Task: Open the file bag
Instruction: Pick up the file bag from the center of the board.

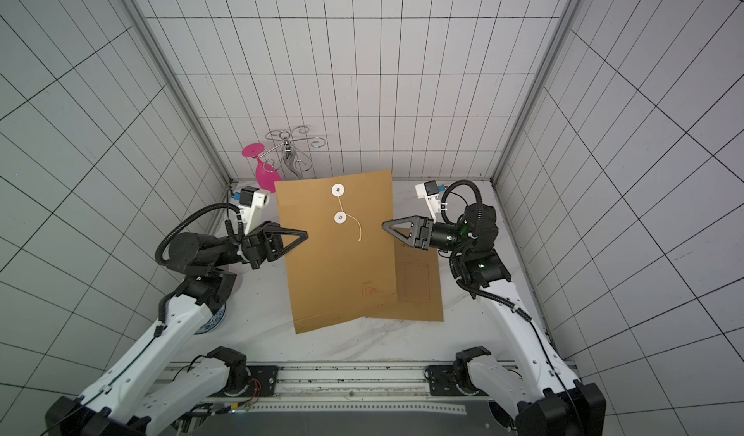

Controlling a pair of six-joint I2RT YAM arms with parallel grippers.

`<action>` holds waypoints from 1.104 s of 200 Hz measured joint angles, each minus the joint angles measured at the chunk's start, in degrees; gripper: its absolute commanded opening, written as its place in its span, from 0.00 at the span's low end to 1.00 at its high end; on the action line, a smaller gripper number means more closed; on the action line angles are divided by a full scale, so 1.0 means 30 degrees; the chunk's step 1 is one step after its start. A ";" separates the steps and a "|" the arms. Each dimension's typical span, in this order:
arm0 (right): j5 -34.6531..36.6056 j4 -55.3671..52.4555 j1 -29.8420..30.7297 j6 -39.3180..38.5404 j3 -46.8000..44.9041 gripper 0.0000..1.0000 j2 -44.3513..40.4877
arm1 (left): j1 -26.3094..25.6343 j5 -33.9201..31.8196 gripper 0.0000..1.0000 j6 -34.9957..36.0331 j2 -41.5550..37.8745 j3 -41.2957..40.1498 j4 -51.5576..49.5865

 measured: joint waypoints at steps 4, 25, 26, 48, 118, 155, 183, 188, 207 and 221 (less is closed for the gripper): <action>-0.0066 0.0219 0.0000 0.0189 -0.0051 0.33 -0.0051 | 0.0000 0.0000 0.00 -0.0022 0.0036 0.0000 0.0036; -0.0430 0.1596 0.0182 0.1166 -0.0284 0.39 -0.0146 | -0.0022 0.0007 0.00 -0.0160 0.0124 0.0000 0.0350; -0.0437 0.1632 0.0182 0.1188 -0.0291 0.39 -0.0146 | -0.0022 0.0007 0.00 -0.0160 0.0138 0.0000 0.0386; -0.0641 0.2331 0.0510 0.1705 -0.0401 0.33 -0.0138 | -0.0095 0.0000 0.00 -0.0794 0.0342 -0.0233 0.1443; -0.0794 0.2055 0.0634 0.1683 -0.0459 0.00 -0.0415 | -0.0109 -0.0721 0.58 0.1086 0.0474 -0.0022 -0.0925; -0.0663 -0.1647 0.0634 -0.0619 -0.0430 0.00 -0.1319 | -0.0109 -0.1778 0.66 0.3570 0.0182 0.0539 -0.4787; -0.0415 -0.4065 0.0634 -0.2237 -0.0430 0.00 -0.1690 | -0.0109 -0.1902 0.37 0.4991 0.0204 0.1377 -0.6710; -0.0350 -0.4357 0.0634 -0.2412 -0.0430 0.00 -0.1734 | -0.0109 -0.1894 0.34 0.5231 0.0204 0.1450 -0.6929; -0.0189 -0.5064 0.0634 -0.2841 -0.0430 0.00 -0.1807 | -0.0146 -0.1858 0.31 0.5661 0.0211 0.1523 -0.7628; -0.0080 -0.5362 0.0634 -0.3038 -0.0430 0.00 -0.1821 | -0.0270 -0.1880 0.35 0.6025 0.0211 0.1523 -0.8109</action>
